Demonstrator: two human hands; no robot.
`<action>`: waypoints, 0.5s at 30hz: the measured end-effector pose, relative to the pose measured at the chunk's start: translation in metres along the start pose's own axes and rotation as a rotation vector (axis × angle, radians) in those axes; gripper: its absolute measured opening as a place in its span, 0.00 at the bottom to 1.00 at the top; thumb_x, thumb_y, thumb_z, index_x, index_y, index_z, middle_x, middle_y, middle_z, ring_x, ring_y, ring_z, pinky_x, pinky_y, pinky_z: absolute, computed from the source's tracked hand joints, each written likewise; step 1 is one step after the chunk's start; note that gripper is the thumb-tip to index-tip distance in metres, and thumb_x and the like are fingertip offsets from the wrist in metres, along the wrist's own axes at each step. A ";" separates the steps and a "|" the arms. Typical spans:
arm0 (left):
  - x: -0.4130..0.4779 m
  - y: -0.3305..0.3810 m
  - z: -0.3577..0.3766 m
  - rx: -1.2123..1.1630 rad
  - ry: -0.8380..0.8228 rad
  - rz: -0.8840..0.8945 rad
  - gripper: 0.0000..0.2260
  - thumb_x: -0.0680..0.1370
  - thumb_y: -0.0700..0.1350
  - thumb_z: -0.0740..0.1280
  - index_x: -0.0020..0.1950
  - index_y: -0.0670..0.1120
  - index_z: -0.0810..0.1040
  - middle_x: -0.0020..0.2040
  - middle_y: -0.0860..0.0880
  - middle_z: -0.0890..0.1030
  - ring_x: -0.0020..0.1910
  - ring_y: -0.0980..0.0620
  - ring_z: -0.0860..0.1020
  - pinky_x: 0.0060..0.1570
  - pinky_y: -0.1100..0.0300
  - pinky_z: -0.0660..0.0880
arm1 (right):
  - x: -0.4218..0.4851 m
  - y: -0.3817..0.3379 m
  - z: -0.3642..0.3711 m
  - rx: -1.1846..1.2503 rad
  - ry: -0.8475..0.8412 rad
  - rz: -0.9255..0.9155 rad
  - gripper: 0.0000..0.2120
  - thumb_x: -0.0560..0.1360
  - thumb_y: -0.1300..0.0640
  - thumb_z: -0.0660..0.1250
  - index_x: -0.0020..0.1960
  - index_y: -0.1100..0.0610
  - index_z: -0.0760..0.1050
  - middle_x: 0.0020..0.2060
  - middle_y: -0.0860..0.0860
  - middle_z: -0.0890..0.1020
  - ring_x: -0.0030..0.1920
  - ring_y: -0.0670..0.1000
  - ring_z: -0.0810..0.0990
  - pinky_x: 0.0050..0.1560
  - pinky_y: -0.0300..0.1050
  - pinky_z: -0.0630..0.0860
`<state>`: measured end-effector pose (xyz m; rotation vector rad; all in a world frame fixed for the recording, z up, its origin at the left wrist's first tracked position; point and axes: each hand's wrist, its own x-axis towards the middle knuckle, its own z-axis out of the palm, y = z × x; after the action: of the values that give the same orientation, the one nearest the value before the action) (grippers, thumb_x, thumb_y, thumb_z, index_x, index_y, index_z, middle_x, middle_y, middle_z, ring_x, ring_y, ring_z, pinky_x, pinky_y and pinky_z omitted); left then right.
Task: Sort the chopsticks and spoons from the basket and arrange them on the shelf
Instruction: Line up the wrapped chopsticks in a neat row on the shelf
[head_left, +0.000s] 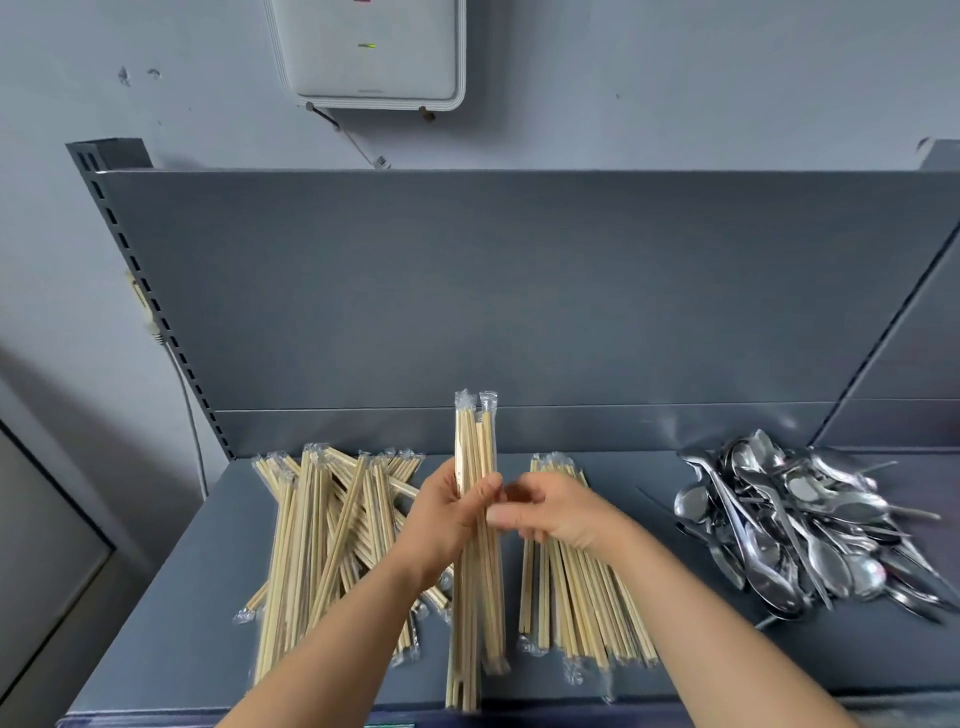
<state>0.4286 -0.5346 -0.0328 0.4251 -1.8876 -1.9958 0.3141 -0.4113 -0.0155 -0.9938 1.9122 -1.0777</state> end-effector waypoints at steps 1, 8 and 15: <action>0.002 0.001 0.003 0.014 0.017 0.030 0.10 0.78 0.46 0.66 0.50 0.39 0.75 0.38 0.41 0.80 0.36 0.46 0.80 0.38 0.55 0.78 | 0.000 -0.007 -0.005 0.032 0.090 -0.048 0.14 0.72 0.47 0.73 0.51 0.56 0.79 0.41 0.49 0.84 0.40 0.44 0.80 0.39 0.38 0.75; 0.031 0.030 0.029 0.041 0.140 0.317 0.02 0.80 0.45 0.65 0.48 0.49 0.75 0.34 0.47 0.80 0.28 0.48 0.79 0.30 0.60 0.76 | 0.003 -0.081 -0.039 0.286 0.381 -0.358 0.16 0.81 0.58 0.61 0.68 0.58 0.71 0.61 0.49 0.79 0.60 0.43 0.78 0.61 0.37 0.75; 0.026 -0.002 0.034 0.140 0.142 0.281 0.04 0.78 0.43 0.68 0.48 0.46 0.74 0.37 0.48 0.79 0.36 0.51 0.81 0.38 0.63 0.78 | 0.009 -0.086 -0.039 0.124 0.260 -0.411 0.13 0.82 0.60 0.59 0.61 0.59 0.79 0.57 0.49 0.82 0.59 0.40 0.78 0.60 0.31 0.71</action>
<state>0.3905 -0.5164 -0.0316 0.3092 -1.8874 -1.6183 0.3001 -0.4362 0.0753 -1.2593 1.8542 -1.6084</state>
